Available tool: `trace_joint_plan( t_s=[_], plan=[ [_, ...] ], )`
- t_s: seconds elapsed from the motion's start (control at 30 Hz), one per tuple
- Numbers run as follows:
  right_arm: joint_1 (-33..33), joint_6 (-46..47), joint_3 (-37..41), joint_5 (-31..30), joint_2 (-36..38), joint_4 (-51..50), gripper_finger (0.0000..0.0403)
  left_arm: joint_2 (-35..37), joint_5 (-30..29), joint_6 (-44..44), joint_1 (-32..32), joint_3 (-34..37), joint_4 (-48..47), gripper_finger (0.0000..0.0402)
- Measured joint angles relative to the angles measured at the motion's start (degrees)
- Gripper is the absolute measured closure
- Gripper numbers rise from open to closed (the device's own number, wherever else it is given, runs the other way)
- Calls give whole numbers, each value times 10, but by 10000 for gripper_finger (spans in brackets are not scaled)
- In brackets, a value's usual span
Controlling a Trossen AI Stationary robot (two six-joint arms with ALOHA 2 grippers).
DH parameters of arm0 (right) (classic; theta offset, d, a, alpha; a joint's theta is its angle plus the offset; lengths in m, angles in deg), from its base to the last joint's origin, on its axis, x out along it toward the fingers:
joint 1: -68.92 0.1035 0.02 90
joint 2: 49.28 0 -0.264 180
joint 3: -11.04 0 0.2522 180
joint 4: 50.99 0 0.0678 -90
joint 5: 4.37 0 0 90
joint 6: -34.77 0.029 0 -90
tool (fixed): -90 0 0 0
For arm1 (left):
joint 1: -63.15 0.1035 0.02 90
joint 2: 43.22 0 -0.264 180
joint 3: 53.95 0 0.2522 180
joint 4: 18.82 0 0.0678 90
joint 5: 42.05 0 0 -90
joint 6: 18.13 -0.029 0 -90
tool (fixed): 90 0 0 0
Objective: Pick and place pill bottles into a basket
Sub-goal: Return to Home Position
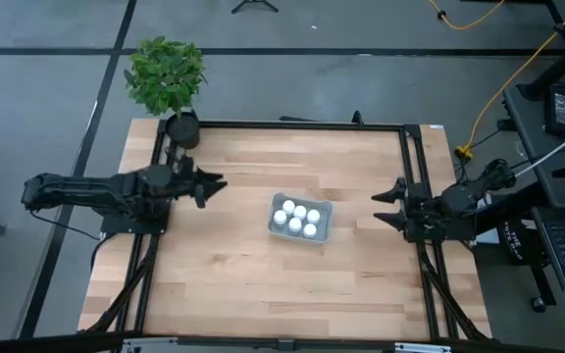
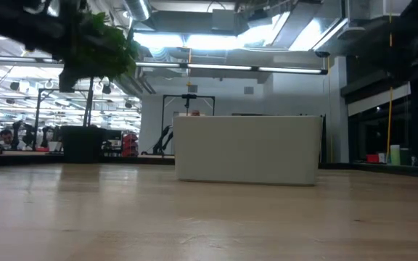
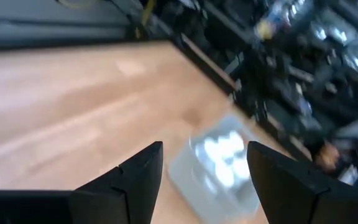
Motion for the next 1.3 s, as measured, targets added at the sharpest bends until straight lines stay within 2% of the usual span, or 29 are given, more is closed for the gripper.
trace_joint_plan(
  t_s=[0.1, 0.27, 0.4, 0.73, 0.93, 1.0, 1.07, 1.2, 1.3],
  plan=[
    [0, 0, 22, -1, 0, -8, 122, 0, 47, 0, 0, 33, 4, 176],
    [0, -4, 47, -2, 0, -55, 122, 12, 55, 53, 0, 72, 1, 176],
    [0, -15, 44, 4, -5, -55, 122, 10, 86, 111, 0, 91, -7, 176],
    [0, -15, 44, 4, -4, -54, 122, 15, 80, 116, 0, 98, -8, 176],
    [0, -16, 46, 5, 0, -50, 122, 124, 80, 116, 8, 154, 15, 176],
    [0, -16, 46, 5, 0, -49, 122, 160, 91, 111, 17, 168, 60, 176],
    [0, -16, 47, 5, 0, -49, 122, 189, 98, 111, 23, 172, 96, 176],
    [-1, -17, 49, 6, 0, -42, 122, 264, 97, 111, 29, 172, 95, 176],
    [-17, -17, 55, 16, 0, -4, 122, 267, 94, 111, 31, 172, 121, 176]
  ],
)
